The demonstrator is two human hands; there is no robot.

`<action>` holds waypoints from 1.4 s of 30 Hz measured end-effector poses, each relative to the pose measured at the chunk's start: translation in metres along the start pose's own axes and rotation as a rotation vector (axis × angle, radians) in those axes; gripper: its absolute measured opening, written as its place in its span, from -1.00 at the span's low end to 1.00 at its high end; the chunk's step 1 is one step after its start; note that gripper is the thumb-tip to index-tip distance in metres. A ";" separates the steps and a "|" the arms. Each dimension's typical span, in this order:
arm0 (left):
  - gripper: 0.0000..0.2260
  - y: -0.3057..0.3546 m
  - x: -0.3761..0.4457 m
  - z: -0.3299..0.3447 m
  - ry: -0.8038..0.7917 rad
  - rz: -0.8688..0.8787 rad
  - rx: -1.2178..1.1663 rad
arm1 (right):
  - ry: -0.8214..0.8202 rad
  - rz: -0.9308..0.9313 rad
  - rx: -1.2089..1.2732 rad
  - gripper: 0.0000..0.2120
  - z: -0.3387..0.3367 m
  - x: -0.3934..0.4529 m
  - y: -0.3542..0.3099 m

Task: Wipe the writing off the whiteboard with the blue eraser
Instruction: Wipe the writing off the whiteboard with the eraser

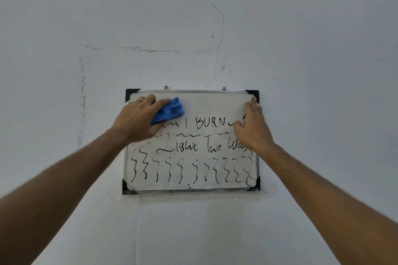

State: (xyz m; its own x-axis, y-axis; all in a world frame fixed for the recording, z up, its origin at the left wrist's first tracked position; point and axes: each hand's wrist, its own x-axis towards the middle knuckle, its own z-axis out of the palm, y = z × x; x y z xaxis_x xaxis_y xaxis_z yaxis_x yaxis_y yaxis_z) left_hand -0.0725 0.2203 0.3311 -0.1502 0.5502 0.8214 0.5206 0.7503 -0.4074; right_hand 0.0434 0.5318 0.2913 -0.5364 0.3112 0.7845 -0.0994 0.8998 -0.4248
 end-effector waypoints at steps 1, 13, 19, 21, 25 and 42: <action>-0.38 0.003 0.006 -0.002 0.003 -0.015 -0.004 | -0.004 0.007 0.003 -0.34 0.000 0.000 -0.001; -0.38 0.040 0.035 -0.002 -0.038 0.068 -0.047 | -0.009 -0.012 0.055 -0.38 -0.003 0.001 0.005; -0.40 0.015 0.007 -0.006 -0.003 -0.088 -0.112 | -0.023 -0.010 0.037 -0.36 0.000 -0.001 0.002; -0.40 0.013 -0.004 -0.009 0.039 -0.203 -0.134 | -0.026 0.007 0.042 -0.36 0.001 -0.001 -0.003; -0.40 0.018 -0.020 -0.006 0.077 -0.384 -0.162 | -0.031 0.023 0.049 -0.35 0.001 -0.001 -0.007; -0.44 -0.033 -0.085 -0.007 0.004 -0.313 -0.054 | -0.045 0.019 0.103 -0.44 0.001 0.000 -0.004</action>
State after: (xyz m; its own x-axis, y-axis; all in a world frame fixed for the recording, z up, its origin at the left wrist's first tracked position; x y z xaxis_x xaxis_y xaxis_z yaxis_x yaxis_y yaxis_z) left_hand -0.0706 0.1464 0.2778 -0.3066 0.2944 0.9052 0.4933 0.8624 -0.1134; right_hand 0.0432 0.5282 0.2923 -0.5758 0.3120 0.7557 -0.1729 0.8569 -0.4855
